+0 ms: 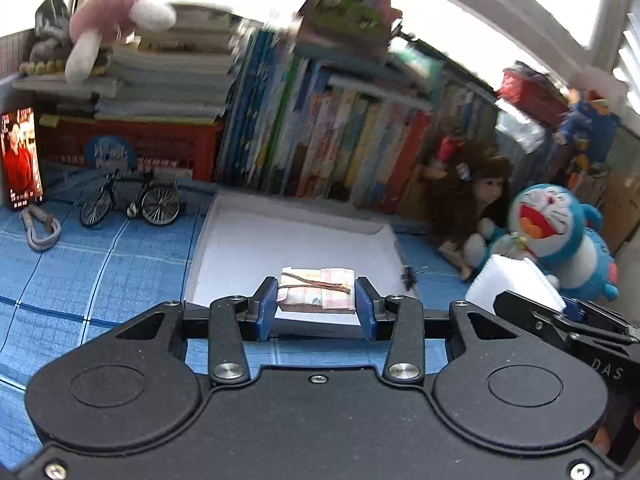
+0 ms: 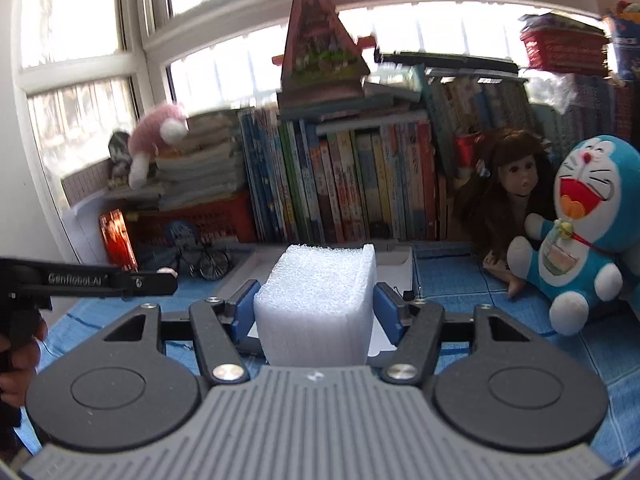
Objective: Organize soft objects
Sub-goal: 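Carry the bundle with the left tool while the right tool carries the foam block to the white tray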
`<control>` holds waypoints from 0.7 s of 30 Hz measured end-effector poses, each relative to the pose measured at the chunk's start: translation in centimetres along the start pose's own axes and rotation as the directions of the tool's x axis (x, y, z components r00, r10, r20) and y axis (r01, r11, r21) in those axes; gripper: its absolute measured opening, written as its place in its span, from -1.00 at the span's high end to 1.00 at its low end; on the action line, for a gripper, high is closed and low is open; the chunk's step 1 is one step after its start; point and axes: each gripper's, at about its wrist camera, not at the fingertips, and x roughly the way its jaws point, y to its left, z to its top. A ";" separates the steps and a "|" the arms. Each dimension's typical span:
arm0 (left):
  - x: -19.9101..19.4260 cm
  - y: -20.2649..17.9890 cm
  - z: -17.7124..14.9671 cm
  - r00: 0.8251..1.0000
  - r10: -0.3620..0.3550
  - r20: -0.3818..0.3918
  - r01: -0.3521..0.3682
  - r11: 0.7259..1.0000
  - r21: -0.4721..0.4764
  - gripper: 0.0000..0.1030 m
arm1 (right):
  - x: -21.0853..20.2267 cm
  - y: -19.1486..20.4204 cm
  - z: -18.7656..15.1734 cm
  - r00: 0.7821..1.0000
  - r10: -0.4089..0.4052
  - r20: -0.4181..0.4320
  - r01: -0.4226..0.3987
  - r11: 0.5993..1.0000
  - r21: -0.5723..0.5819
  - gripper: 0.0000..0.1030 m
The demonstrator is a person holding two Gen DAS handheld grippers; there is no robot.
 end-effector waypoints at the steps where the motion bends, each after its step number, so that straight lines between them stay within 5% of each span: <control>1: 0.8 0.3 0.5 1.000 0.007 -0.019 -0.007 1.000 -0.009 0.24 | 0.9 0.0 0.4 1.000 -0.002 -0.029 0.002 1.000 -0.002 -0.26; 10: 9.5 1.8 2.7 0.974 0.037 -0.222 -0.049 0.998 -0.048 0.24 | 8.9 0.0 2.0 0.976 -0.021 -0.218 0.026 0.999 0.019 -0.26; 21: 17.8 2.7 3.3 0.948 0.087 -0.307 -0.106 0.993 -0.046 0.24 | 17.5 -0.7 1.4 0.947 -0.065 -0.315 0.073 0.997 0.013 -0.26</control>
